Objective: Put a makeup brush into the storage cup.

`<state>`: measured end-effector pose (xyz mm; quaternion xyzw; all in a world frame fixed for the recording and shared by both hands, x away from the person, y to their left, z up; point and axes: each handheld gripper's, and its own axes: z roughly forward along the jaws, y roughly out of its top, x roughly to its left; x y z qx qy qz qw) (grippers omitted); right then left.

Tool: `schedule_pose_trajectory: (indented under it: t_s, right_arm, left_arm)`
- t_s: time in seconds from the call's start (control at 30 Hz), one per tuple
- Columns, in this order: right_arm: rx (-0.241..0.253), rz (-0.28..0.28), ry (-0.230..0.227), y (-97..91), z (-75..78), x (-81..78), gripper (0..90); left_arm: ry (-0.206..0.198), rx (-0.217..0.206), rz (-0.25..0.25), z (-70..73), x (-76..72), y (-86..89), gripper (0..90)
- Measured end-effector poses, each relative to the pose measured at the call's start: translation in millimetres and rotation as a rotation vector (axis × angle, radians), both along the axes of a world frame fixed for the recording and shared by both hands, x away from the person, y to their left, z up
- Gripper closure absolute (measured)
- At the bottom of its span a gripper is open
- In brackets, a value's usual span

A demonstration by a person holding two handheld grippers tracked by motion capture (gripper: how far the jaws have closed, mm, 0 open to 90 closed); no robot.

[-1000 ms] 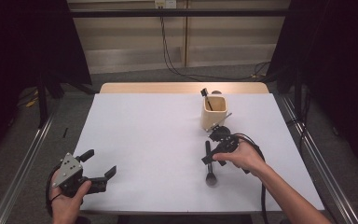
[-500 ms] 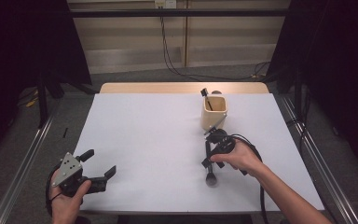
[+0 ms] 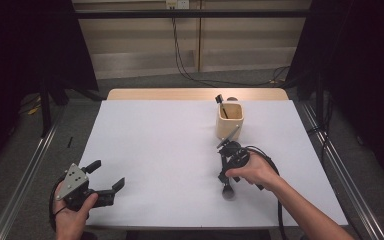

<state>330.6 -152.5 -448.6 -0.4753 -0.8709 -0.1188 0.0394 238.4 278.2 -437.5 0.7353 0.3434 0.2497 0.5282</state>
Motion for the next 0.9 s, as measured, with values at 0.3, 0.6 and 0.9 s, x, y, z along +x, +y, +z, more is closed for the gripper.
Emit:
schedule_pose_trajectory:
  t_s: [0.3, 0.6, 0.9]
  right_arm:
    - [-0.047, -0.001, 0.006, 1.6, 0.4, 2.2, 60.8]
    - [-0.073, -0.017, 0.0, 1.6, 0.2, 3.7, 71.5]
    - [-0.042, -0.001, -0.009, -3.5, 0.7, 2.7, 72.0]
  left_arm:
    - [-0.008, 0.001, -0.004, 0.9, -0.7, -0.3, 2.9]
    - [-0.007, 0.001, -0.005, 0.7, -0.7, -0.4, 2.9]
    - [-0.004, -0.002, -0.001, 0.4, -0.5, 0.3, 2.9]
